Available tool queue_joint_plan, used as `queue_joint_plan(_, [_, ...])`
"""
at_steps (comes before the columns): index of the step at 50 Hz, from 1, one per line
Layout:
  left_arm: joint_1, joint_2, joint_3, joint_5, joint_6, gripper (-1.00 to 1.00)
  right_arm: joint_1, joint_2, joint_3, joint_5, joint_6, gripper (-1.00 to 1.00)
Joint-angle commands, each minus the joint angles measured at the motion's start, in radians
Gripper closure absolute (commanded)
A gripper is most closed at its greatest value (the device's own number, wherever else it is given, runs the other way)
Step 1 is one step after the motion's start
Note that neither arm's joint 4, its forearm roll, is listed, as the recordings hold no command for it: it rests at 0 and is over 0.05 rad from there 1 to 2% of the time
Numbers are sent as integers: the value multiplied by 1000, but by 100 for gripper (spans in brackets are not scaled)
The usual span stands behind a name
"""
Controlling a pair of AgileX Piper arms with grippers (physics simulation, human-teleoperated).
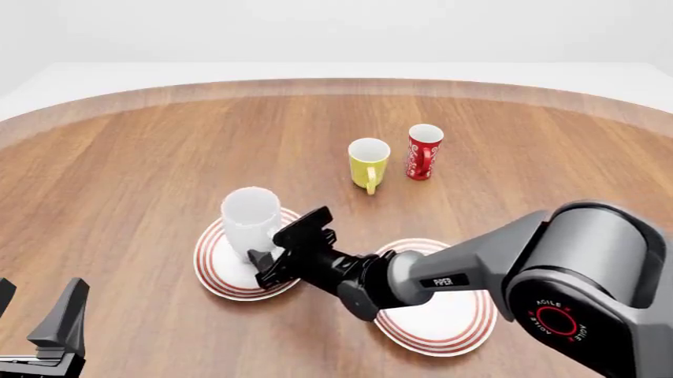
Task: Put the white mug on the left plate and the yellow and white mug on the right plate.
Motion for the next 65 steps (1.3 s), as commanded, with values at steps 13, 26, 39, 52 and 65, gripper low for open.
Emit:
queue_joint_plan(13, [0, 0, 0, 0, 0, -100, -1, -43, 20, 3, -2, -100])
queue_joint_plan(26, [0, 0, 0, 0, 0, -100, -5, -117, 59, 6, -15, -100])
queue_joint_plan(39, [0, 0, 0, 0, 0, -100, -19, -291, 136, 22, -35, -100])
queue_joint_plan(52, [0, 0, 0, 0, 0, -100, -78, -445, 195, 33, -46, -100])
queue_joint_plan(65, [0, 0, 0, 0, 0, -100, -145, -520, 215, 34, -51, -100])
